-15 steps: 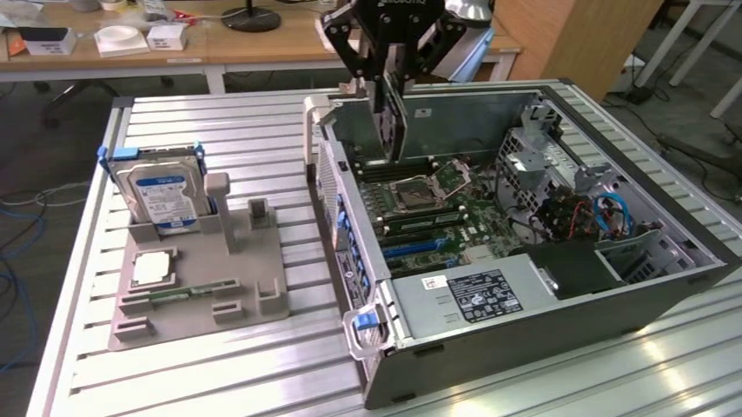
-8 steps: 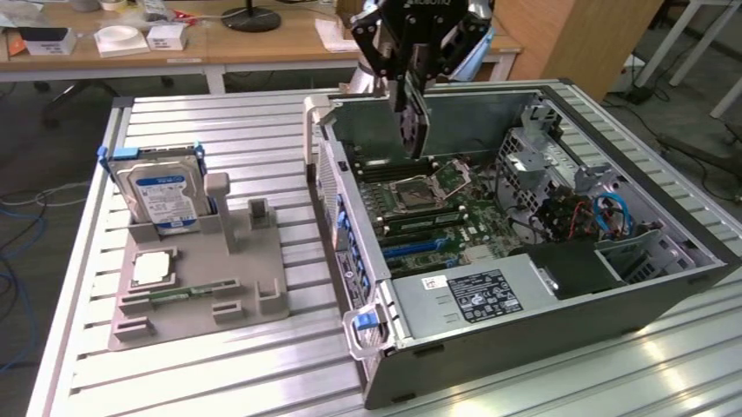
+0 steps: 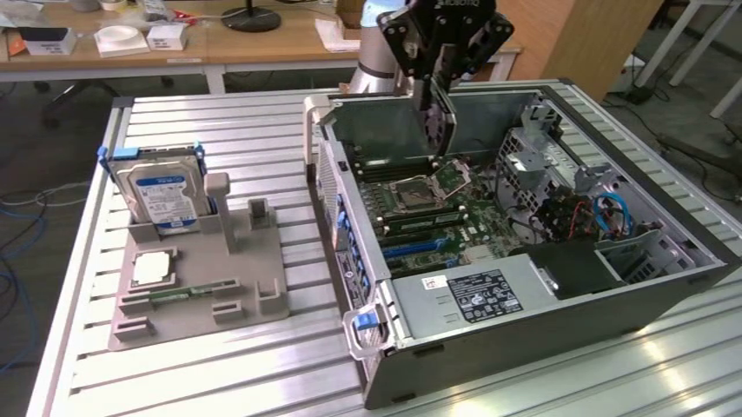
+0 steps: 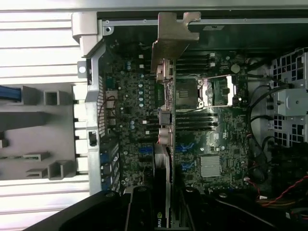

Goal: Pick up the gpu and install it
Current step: 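Pick up the gpu and move the gpu toward the slot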

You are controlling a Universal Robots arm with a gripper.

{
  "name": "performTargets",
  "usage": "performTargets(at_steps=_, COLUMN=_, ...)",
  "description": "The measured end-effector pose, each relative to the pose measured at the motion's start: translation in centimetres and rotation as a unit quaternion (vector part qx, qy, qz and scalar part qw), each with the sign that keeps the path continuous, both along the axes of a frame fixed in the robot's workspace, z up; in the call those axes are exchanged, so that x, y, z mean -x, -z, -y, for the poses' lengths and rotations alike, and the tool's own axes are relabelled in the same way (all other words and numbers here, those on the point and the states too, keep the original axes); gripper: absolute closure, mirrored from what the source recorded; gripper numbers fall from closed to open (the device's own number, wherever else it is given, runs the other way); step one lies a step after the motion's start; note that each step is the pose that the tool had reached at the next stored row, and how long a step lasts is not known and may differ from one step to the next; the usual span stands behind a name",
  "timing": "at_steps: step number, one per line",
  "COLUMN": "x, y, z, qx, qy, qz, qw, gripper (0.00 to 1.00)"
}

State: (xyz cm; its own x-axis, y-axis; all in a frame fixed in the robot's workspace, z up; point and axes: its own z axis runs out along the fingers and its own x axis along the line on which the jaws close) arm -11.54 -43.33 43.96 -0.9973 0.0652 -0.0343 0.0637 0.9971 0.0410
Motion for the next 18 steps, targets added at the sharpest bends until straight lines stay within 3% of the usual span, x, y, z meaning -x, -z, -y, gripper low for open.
performTargets(at_steps=14, x=-5.1, y=0.07, z=0.0, qx=0.0001, qy=0.0, qz=0.0, qw=1.0, gripper=0.73)
performTargets(at_steps=18, x=-5.1, y=0.07, z=0.0, qx=0.0, qy=0.0, qz=0.0, qw=1.0, gripper=0.73)
